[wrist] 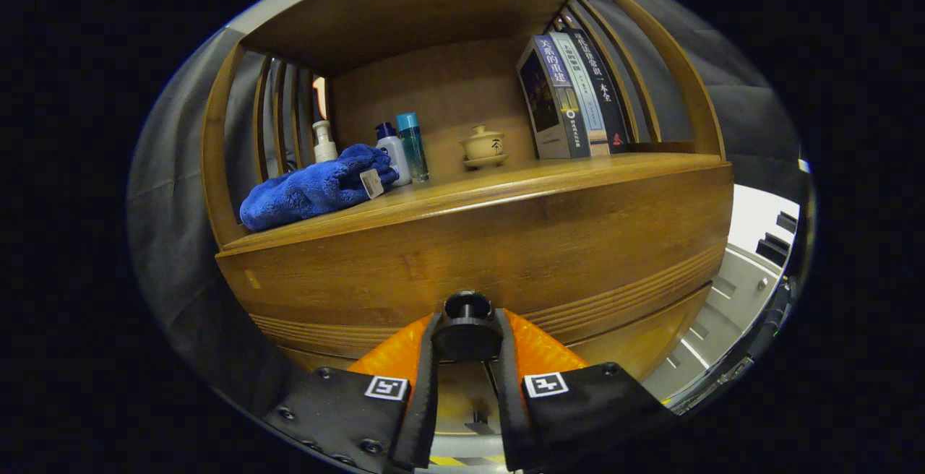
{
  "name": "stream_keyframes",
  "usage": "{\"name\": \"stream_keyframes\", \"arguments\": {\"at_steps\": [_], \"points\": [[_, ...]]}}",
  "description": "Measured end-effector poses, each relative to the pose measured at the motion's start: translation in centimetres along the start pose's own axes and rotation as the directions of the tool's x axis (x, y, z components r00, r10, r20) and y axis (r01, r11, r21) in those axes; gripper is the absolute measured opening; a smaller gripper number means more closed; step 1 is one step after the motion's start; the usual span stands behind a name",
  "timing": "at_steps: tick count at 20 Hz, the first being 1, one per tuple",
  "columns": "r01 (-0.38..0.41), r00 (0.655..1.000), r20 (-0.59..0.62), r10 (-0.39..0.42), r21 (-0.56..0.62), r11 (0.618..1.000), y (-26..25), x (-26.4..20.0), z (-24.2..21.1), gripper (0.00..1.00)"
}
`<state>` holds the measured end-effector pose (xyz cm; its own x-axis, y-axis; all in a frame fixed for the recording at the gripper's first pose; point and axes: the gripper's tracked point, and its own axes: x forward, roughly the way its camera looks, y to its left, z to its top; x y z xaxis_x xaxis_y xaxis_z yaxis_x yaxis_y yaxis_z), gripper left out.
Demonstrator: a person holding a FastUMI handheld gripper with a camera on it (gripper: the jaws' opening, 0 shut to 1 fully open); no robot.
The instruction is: Pull open the drawer, take out the items inside it, and place them on the countertop above the cabinet.
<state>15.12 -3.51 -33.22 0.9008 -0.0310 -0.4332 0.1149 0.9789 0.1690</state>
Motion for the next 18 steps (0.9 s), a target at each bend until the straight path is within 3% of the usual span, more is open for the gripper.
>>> {"name": "stream_keyframes", "arguments": {"at_steps": [4, 6, 8, 9, 13, 15, 18], "points": [[0.004, 1.0, -0.001, -0.004, -0.015, 1.0, 0.0, -2.1, -1.0, 0.45], [0.038, 0.998, -0.054, -0.041, -0.052, 0.998, -1.0, -3.4, -3.5, 0.28], [0.091, 0.996, 0.012, -0.09, -0.096, 0.991, -3.0, -5.0, -4.1, 0.11], [0.111, 0.994, 0.03, -0.108, -0.111, 0.988, -3.9, -5.2, -4.6, 0.09], [0.024, 1.0, -0.011, -0.025, -0.115, 0.993, -2.7, -6.2, -5.5, 0.52], [0.007, 1.0, 0.014, -0.005, -0.083, 0.997, -2.5, -6.3, -4.2, 0.57], [-0.015, 0.999, 0.036, 0.017, -0.04, 0.999, -1.5, -5.2, -2.2, 0.74]]}}
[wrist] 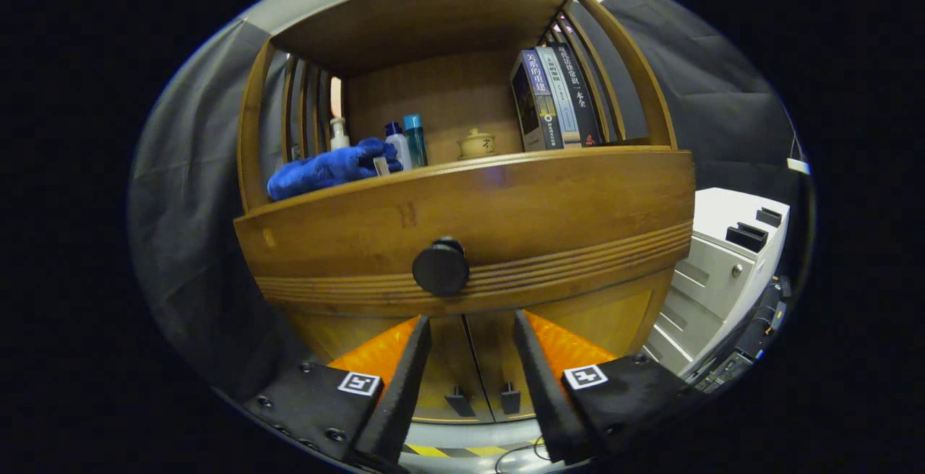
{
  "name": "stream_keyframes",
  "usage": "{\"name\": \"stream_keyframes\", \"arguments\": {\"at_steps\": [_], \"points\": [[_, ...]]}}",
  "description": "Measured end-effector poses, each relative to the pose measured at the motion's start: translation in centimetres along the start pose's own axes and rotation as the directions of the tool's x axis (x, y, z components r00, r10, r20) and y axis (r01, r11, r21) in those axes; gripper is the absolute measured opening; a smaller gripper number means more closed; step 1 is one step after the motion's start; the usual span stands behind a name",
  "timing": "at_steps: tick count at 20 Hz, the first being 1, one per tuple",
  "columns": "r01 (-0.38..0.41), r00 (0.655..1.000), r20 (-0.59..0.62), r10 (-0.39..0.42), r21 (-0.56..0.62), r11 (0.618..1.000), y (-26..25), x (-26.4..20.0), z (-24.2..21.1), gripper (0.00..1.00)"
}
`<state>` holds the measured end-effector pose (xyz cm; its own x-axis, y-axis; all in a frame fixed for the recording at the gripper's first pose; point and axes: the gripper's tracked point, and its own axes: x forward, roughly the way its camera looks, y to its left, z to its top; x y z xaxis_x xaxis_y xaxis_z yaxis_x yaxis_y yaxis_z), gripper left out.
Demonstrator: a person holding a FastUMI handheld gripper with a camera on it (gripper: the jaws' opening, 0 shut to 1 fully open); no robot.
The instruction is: Pull open the drawer, take out the items inside it, and place them on the countertop above the cabinet.
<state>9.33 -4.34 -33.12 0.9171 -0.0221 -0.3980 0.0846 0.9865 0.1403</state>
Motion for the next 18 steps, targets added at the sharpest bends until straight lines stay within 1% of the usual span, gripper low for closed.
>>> {"name": "stream_keyframes", "arguments": {"at_steps": [1, 2, 5, 7, 9, 10, 13, 15, 18], "points": [[0.001, 1.0, 0.005, -0.001, 0.005, 1.0, 0.2, 0.7, 0.6, 0.8], [-0.007, 1.0, 0.008, 0.007, 0.008, 1.0, 0.6, 1.2, 1.3, 0.8], [0.0, 1.0, 0.007, 0.0, -0.013, 1.0, 1.1, 2.9, 2.2, 0.8], [-0.012, 1.0, 0.014, 0.012, -0.011, 1.0, 1.7, 3.4, 2.6, 0.72], [0.0, 1.0, 0.03, 0.0, -0.019, 1.0, 1.6, 4.0, 3.1, 0.64], [0.013, 1.0, 0.024, -0.012, -0.026, 1.0, 1.3, 4.0, 3.0, 0.6], [0.002, 1.0, 0.014, -0.002, -0.008, 1.0, 1.5, 4.1, 2.8, 0.48], [0.006, 1.0, 0.004, -0.006, 0.002, 1.0, 1.2, 3.8, 2.8, 0.36], [0.011, 1.0, 0.005, -0.011, 0.014, 1.0, 1.4, 2.8, 2.5, 0.36]]}}
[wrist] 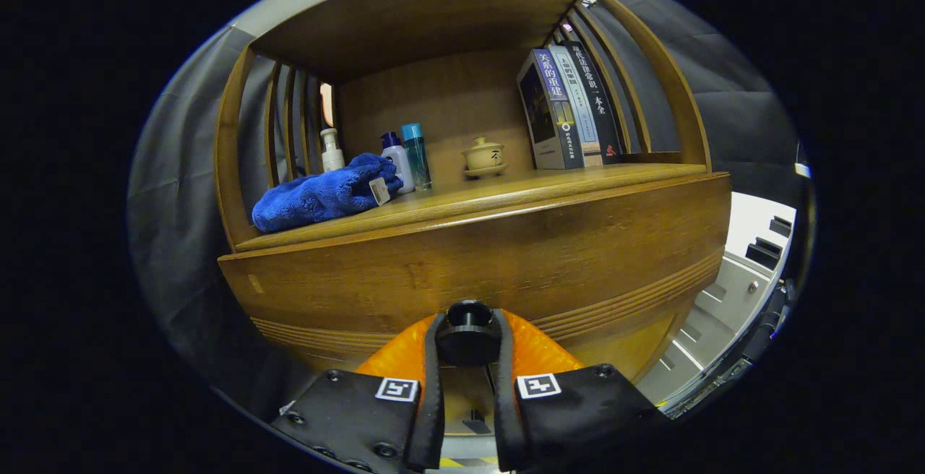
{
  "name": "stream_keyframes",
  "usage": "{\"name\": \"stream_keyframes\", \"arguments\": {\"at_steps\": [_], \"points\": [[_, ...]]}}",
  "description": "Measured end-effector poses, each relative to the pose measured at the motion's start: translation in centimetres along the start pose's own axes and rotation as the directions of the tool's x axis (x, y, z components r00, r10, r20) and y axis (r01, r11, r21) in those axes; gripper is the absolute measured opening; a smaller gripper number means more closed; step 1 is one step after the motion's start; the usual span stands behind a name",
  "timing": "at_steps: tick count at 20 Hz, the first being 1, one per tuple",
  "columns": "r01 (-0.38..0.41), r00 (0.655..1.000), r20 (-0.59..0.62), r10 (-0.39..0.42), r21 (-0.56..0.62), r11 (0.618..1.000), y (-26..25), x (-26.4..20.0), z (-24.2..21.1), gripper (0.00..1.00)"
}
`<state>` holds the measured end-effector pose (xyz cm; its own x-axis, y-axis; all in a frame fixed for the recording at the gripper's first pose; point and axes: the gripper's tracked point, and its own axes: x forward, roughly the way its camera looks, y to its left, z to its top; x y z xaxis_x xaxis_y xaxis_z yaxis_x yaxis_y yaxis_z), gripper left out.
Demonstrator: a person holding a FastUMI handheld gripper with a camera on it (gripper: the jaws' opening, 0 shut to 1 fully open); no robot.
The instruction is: Pull open the drawer, take out the items inside it, and place them on the countertop above the cabinet.
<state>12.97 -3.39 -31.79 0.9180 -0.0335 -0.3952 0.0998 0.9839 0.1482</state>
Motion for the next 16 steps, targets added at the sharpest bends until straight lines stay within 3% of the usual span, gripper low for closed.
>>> {"name": "stream_keyframes", "arguments": {"at_steps": [16], "points": [[-0.021, 1.0, -0.012, 0.021, -0.002, 1.0, 0.2, -11.3, -2.5, 0.36]]}}
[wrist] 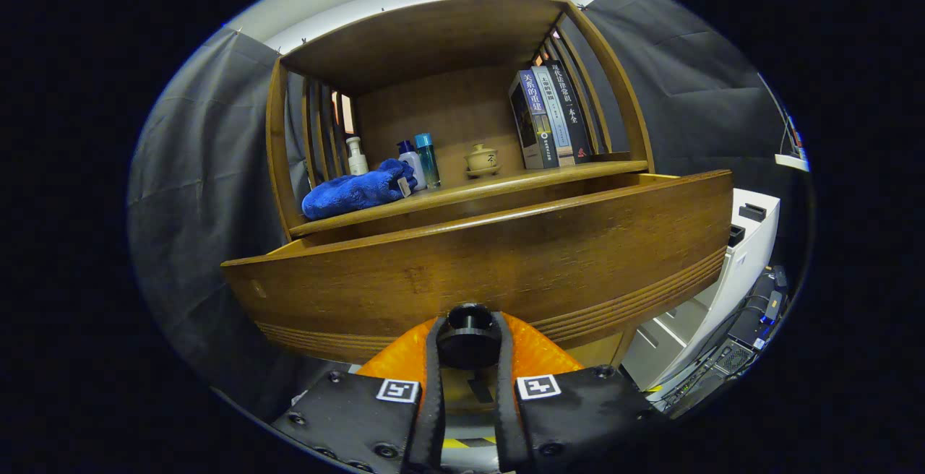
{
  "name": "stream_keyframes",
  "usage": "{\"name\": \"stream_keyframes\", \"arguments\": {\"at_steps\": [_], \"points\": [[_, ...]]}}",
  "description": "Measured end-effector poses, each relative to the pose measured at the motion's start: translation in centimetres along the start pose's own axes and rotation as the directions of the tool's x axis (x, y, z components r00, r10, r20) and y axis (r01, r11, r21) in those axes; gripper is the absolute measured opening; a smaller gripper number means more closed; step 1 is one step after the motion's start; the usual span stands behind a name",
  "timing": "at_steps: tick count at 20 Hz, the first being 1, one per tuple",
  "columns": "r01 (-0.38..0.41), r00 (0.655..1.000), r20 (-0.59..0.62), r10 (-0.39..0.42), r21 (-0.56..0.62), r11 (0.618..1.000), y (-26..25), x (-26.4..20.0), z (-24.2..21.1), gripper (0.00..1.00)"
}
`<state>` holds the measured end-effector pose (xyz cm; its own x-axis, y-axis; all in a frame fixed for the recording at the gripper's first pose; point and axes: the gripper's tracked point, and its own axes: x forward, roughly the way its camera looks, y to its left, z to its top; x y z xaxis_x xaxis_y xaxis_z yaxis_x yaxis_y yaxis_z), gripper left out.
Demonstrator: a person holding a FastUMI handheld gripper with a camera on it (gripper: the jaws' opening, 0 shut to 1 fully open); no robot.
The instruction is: Pull open the drawer, take out the items inside it, and place them on the countertop above the cabinet.
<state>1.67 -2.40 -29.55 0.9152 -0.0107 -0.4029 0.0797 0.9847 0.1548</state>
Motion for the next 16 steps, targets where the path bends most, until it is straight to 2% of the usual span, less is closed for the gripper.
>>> {"name": "stream_keyframes", "arguments": {"at_steps": [16], "points": [[-0.003, 0.999, -0.051, 0.002, -0.036, 0.999, -0.6, -4.5, -2.1, 0.36]]}}
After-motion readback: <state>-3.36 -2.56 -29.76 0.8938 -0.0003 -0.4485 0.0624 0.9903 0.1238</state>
